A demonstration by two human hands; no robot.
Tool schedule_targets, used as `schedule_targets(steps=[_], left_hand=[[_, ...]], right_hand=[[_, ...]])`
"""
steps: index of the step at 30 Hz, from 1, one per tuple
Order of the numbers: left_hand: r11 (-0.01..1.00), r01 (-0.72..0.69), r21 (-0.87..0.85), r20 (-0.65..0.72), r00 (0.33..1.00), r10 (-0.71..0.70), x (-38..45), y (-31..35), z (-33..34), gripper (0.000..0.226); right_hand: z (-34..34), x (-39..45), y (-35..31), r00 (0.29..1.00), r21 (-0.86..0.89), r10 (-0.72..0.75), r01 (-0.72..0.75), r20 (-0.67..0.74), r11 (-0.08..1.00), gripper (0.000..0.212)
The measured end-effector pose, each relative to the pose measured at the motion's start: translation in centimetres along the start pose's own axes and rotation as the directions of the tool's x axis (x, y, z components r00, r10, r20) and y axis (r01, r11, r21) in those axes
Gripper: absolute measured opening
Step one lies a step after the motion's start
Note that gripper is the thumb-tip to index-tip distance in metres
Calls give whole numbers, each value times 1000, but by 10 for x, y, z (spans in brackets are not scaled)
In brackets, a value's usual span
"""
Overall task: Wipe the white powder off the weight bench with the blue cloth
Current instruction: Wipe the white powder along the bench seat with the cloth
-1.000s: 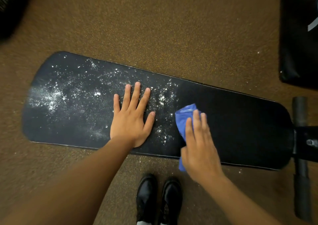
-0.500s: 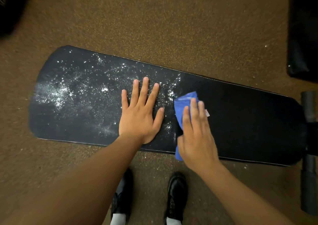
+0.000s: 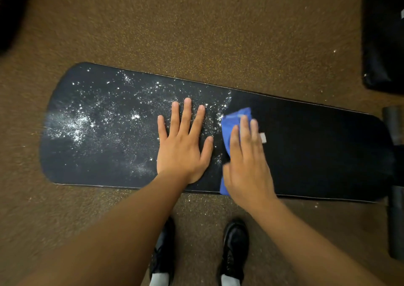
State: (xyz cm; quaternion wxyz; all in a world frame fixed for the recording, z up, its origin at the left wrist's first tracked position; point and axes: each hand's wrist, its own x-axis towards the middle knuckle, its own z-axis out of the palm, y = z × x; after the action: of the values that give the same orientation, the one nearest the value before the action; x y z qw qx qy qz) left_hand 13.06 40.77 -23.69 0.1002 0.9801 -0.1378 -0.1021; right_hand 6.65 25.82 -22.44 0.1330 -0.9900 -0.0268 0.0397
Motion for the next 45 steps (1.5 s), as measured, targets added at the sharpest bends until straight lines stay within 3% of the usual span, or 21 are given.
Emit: schedule_targets(steps=[2,6,9,12,17,20,23,25,27,29,33,36,38,40,42,45], left_hand=[[1000,0,-3,-1,1000,0,0,0,0,69],[1000,0,-7,0,1000,0,-1,0,-1,69],[1000,-4,-11,-3,1000,4,-1,1,-2,68],[1000,-1,-11,-4,1000,1,0,1,-1,69],[1000,-3,-8,3,1000,3,0,1,-1,70],[1000,-4,-7,3,1000,4,0,0,-2,69],[1000,-5,-11,1,1000,5,-1,0,-3,68],[1000,-3,-14,-3,1000,3,-1,0,-2,68],[1000,1,-8,-2,1000,-1,0,0,-2,69],[1000,1,-6,-1,1000,-1,0,0,-2,69],[1000,0,-16,0,1000,0,0,0,-2,69],[1000,-1,-20,2,1000,1,0,0,-3,69],[1000,-1,-18,7,1000,1,-1,0,-4,68],[1000,-2,-15,9,1000,2,-1,1,-4,68],[1000,1,-10,10,1000,-1,0,1,-3,69],[1000,3,-11,12,1000,-3,1,1,-2,70]], right_hand=[[-6,-14,19,1000,-10,17,-17,6,1000,69],[-15,26,57,934,33,324,-323,-149,946,66],[-16,77,49,895,48,414,-412,-166,910,69],[-7,84,16,944,6,287,-290,-161,957,71],[-1,-5,1,1000,15,23,-23,0,1000,69],[-9,-19,30,990,20,134,-133,-36,991,67],[-15,22,51,924,63,353,-348,-144,935,66],[-15,62,47,893,83,418,-410,-165,908,67],[-11,88,30,915,61,370,-364,-162,929,68],[-4,85,14,967,16,219,-219,-132,976,67],[-4,24,14,999,28,-33,33,-18,999,68],[-12,4,40,993,34,105,-103,-48,994,67],[-15,24,51,945,57,303,-299,-122,953,68],[-17,59,48,903,73,401,-395,-153,916,70],[-12,84,29,920,64,361,-356,-149,932,68],[1,67,-4,983,-2,155,-156,-100,988,66]])
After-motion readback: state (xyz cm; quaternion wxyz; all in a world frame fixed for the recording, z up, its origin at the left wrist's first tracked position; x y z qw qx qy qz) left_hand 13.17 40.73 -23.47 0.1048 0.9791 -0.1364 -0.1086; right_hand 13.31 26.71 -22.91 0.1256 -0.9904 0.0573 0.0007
